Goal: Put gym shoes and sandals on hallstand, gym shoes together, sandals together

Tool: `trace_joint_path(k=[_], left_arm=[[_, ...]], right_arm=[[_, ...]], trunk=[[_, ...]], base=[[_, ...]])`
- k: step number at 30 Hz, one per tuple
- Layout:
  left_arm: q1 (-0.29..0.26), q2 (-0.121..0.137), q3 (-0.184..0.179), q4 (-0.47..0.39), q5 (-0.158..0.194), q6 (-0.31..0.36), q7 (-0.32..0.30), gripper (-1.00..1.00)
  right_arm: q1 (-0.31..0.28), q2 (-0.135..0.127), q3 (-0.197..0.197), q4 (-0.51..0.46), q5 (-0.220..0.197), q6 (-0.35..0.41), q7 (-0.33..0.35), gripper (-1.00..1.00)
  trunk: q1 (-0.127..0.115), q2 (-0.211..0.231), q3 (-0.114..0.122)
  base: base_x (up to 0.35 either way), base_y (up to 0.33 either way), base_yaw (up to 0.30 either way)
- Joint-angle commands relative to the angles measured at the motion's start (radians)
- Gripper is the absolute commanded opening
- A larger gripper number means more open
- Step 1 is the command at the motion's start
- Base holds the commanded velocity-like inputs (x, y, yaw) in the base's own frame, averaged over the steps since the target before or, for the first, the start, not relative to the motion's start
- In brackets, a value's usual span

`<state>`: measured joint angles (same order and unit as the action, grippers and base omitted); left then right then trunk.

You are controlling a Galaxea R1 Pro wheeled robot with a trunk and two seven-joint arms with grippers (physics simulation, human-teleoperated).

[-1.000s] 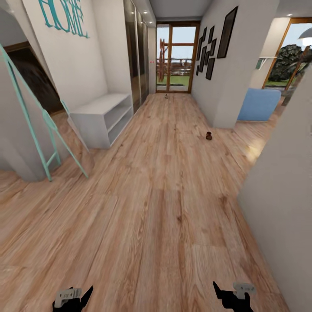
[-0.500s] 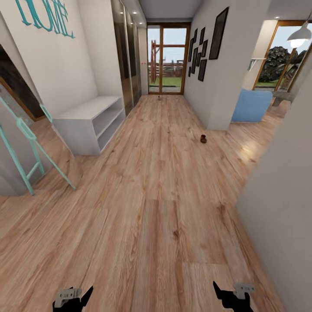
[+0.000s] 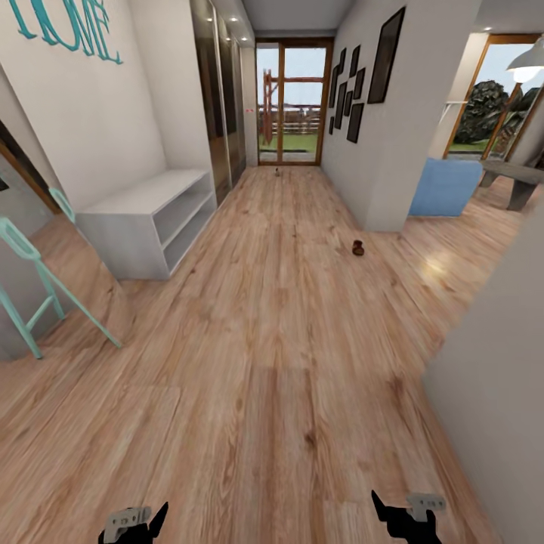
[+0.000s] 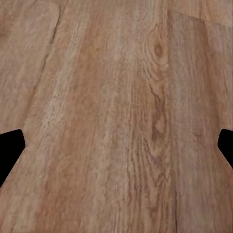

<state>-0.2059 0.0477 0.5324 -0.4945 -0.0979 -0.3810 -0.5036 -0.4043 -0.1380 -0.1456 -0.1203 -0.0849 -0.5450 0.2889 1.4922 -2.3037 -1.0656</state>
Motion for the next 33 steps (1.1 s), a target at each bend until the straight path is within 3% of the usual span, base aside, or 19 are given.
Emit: trace_joint_path(k=[1, 7, 8, 13, 20, 33], left_arm=[[-0.001, -0.017, 0.006, 0.001, -0.011, -0.009, 0.077, 1.0], [-0.001, -0.051, -0.025, -0.003, -0.037, -0.023, 0.187, 1.0], [-0.001, -0.059, -0.056, 0.0, -0.071, -0.029, 0.251, 1.0], [-0.001, -0.067, -0.093, 0.001, -0.118, -0.033, 0.337, 1.0], [-0.001, -0.07, -0.114, 0.006, -0.142, -0.035, 0.369, 1.0], [-0.001, -0.07, -0.124, 0.007, -0.147, -0.037, 0.371, 1.0]], right_arm=[[-0.001, 0.0, -0.004, 0.002, -0.009, -0.001, 0.01, 1.0], [-0.001, 0.001, -0.003, 0.002, -0.009, -0.001, 0.01, 1.0], [-0.001, 0.001, -0.003, 0.002, -0.009, -0.001, 0.01, 1.0], [0.0, 0.001, -0.003, 0.002, -0.009, -0.001, 0.01, 1.0], [0.0, 0.001, -0.003, 0.002, -0.009, -0.001, 0.01, 1.0], [0.0, 0.001, -0.003, 0.001, -0.009, -0.002, 0.01, 1.0]], trunk=[[0.0, 0.0, -0.001], [0.0, 0.0, -0.001], [0.0, 0.0, -0.001], [0.0, 0.0, -0.001], [0.0, 0.0, -0.001], [0.0, 0.0, -0.001]], base=[[0.339, 0.0, 0.0], [0.339, 0.0, 0.0], [0.339, 0.0, 0.0], [0.339, 0.0, 0.0], [0.339, 0.0, 0.0], [0.339, 0.0, 0.0]])
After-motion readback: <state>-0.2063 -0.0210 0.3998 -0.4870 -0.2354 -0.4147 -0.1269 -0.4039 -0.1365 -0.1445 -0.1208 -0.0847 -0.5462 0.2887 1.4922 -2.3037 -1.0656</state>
